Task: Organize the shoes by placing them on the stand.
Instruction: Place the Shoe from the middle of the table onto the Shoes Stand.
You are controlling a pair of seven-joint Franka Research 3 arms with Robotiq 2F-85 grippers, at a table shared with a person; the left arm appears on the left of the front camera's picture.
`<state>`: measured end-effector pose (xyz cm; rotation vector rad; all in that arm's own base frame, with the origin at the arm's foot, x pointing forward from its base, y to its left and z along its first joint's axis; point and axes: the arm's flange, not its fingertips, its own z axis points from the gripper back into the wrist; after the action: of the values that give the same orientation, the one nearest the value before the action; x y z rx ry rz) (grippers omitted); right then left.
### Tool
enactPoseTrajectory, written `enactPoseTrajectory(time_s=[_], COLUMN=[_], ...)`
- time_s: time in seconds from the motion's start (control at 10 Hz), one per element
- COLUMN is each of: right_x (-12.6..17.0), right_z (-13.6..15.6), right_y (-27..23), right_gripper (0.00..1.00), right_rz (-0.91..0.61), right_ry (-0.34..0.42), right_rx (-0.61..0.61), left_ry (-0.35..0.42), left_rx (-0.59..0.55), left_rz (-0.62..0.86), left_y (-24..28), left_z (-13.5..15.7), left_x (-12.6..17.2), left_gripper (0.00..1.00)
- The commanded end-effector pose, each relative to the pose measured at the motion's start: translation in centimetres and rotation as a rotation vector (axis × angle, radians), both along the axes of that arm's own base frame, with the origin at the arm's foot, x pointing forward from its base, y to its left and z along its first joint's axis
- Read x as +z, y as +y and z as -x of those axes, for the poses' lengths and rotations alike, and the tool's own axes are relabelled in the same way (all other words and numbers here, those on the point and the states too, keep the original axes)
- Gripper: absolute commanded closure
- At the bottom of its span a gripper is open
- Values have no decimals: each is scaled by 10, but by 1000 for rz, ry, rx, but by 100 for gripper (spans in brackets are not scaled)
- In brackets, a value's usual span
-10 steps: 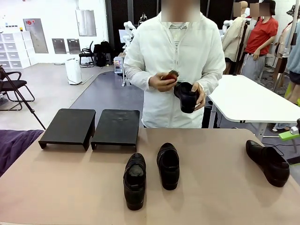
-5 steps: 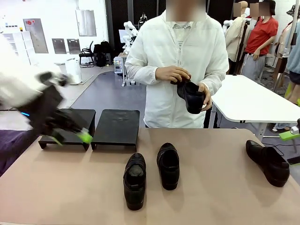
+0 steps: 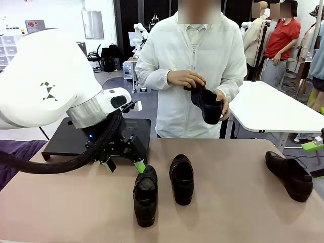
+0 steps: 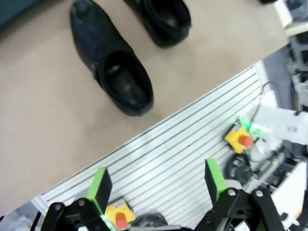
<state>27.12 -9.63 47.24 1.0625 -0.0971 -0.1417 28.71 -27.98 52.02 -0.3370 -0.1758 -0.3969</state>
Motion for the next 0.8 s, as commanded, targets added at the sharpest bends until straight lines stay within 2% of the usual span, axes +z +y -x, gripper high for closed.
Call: enactPoseTrajectory(time_s=[0.0, 0.2, 0.3, 0.5, 0.7], right_x=[1, 1, 1, 1, 1], right_z=[3, 3, 3, 3, 3], right_y=[-5, -5, -5, -5, -5], right_gripper=[0, 0, 0, 0, 0], right_rz=[12, 12, 12, 12, 12], right_ry=[-17, -17, -17, -17, -17], right_rx=[22, 22, 22, 22, 22], left_ry=[-92, -92, -50, 91, 179], left_rx=[60, 60, 19, 84, 149], left_rz=[-40, -40, -19, -70, -87], left_y=[-6, -6, -6, -72, -103], left_z=[27, 27, 15, -33, -55], left_x=[3, 3, 6, -21, -53], left_gripper=[0, 0, 0, 0, 0])
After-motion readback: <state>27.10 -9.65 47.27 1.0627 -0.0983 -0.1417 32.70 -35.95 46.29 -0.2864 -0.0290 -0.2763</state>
